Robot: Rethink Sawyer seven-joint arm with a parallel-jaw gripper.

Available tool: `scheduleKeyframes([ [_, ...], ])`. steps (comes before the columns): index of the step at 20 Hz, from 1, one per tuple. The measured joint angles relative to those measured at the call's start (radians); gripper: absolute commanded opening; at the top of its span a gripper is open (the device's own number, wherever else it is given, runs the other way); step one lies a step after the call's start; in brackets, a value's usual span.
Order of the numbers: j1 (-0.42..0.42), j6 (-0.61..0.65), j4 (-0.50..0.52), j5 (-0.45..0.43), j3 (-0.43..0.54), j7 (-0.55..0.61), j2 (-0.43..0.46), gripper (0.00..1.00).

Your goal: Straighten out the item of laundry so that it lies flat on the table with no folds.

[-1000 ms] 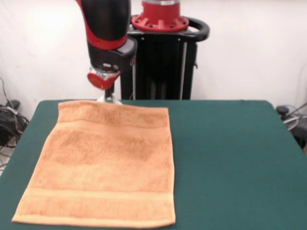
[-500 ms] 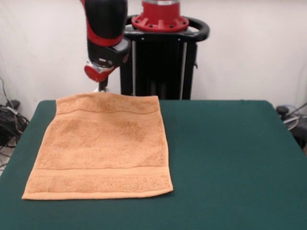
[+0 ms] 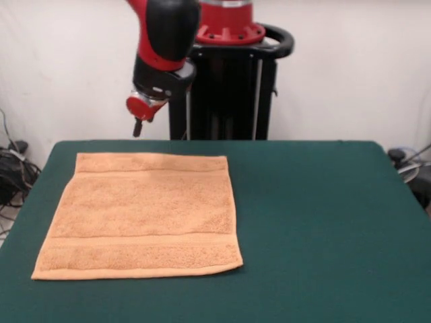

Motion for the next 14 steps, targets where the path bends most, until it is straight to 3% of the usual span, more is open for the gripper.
scheduleKeyframes([
  [14,0.04,0.041,-0.004,-0.033,-0.022,0.0,-0.024,1.0],
])
